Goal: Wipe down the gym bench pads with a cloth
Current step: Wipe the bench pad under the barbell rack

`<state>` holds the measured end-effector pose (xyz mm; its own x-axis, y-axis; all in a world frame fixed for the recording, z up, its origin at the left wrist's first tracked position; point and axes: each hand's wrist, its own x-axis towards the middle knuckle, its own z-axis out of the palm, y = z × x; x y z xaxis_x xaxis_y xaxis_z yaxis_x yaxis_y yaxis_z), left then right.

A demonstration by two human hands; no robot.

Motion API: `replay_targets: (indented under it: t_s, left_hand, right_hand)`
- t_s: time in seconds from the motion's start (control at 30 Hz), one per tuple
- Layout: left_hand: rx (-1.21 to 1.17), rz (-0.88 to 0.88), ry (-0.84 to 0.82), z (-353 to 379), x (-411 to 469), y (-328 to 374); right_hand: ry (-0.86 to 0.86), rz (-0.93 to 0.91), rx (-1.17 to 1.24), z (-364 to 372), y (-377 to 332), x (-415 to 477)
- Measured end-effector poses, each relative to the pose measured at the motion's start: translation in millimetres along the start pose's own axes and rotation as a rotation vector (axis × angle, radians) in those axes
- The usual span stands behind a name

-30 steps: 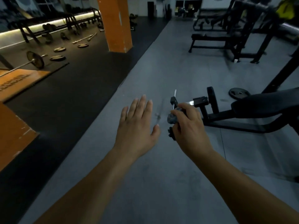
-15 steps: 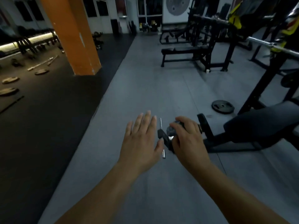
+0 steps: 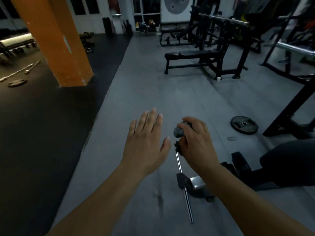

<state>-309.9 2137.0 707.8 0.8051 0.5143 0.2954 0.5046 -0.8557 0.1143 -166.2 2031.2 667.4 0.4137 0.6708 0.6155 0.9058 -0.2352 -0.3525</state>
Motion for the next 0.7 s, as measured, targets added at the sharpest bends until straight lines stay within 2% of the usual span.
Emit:
replay_targets:
  t_s: [0.17, 0.4, 0.7]
  left_hand:
    - [-0.043, 0.125, -0.069, 39.3, 134.6, -43.5]
    - [-0.057, 0.317, -0.100, 110.9, 328.1, -44.2]
    - [-0.081, 0.442, -0.129, 175.3, 553.2, -40.7]
  right_hand:
    - [0.052, 0.106, -0.083, 45.7, 54.2, 86.6]
    - [0.135, 0.275, -0.201, 98.1, 184.1, 193.5]
    - [0.025, 0.344, -0.329, 159.7, 315.5, 328.6]
